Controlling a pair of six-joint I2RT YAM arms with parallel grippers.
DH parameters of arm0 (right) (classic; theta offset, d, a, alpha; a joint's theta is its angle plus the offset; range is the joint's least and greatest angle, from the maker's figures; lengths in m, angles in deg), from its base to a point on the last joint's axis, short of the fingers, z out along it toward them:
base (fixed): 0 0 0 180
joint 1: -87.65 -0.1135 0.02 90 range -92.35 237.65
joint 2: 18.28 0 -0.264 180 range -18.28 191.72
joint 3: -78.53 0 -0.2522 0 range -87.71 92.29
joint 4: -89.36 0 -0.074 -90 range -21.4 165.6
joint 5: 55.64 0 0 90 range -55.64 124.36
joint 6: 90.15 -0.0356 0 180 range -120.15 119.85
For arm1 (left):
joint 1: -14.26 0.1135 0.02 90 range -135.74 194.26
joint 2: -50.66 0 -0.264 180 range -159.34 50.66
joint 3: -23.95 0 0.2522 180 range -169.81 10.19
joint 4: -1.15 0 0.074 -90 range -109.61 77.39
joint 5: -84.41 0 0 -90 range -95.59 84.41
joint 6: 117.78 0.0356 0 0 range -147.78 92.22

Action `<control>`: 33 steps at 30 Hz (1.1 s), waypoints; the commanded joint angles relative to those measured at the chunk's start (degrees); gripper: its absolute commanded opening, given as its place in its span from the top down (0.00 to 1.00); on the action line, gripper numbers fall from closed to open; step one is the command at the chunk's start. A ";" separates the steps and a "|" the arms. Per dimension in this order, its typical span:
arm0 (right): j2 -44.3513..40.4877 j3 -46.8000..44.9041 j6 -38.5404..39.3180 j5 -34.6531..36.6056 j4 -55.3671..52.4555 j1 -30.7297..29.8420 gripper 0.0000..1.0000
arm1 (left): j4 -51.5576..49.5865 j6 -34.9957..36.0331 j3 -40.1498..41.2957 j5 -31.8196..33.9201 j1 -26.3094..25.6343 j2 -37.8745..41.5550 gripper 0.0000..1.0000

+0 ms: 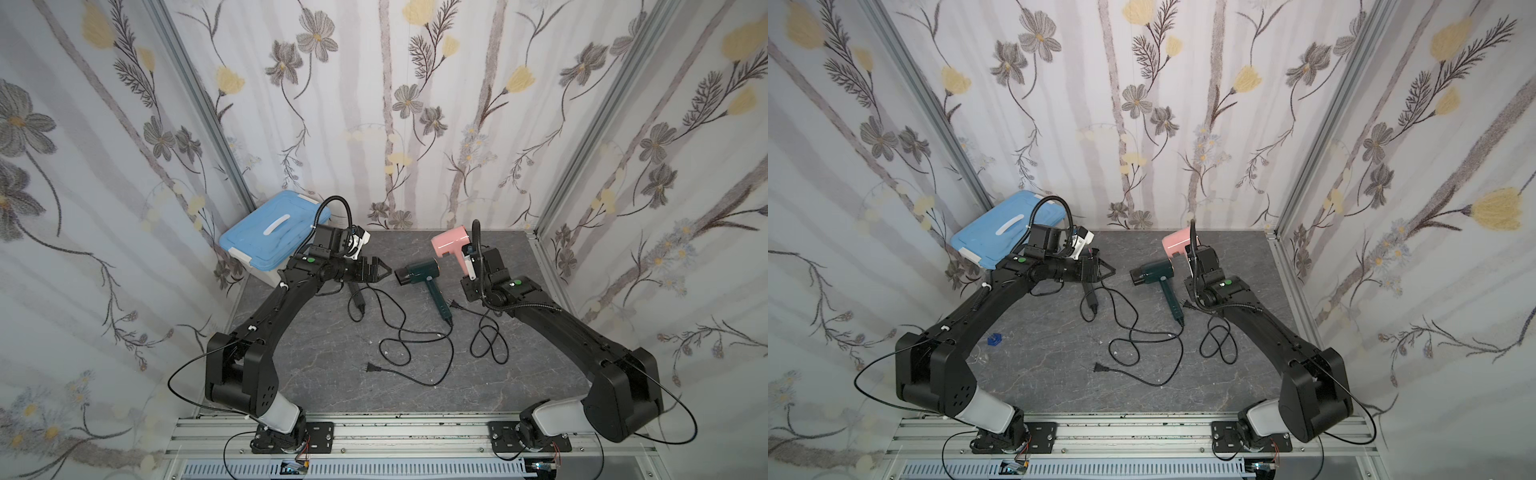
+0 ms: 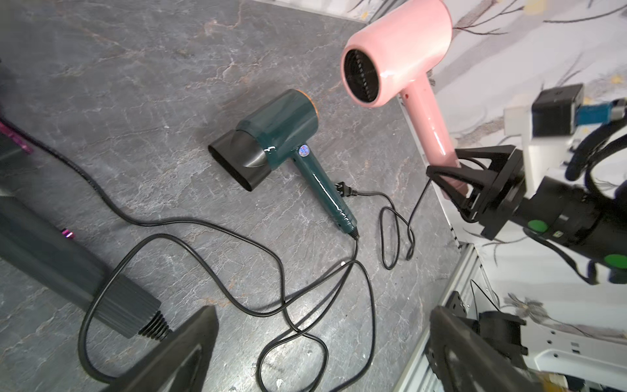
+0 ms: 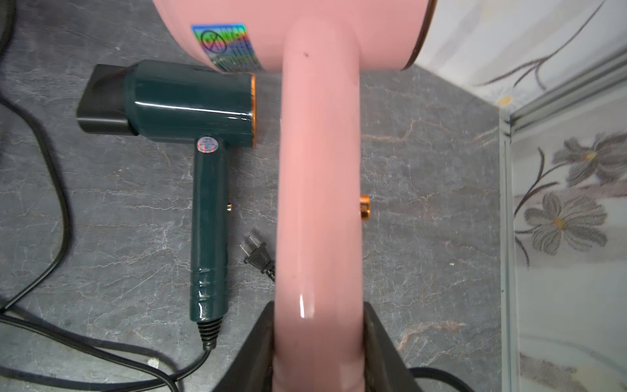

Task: Wrap the cord around the hair dryer
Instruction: Pick up the hair dryer from the center of the board.

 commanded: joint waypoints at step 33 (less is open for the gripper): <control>-21.29 -14.71 40.06 -13.03 25.59 -21.73 1.00 | -22.04 20.32 -6.83 -24.18 -4.12 -2.82 0.02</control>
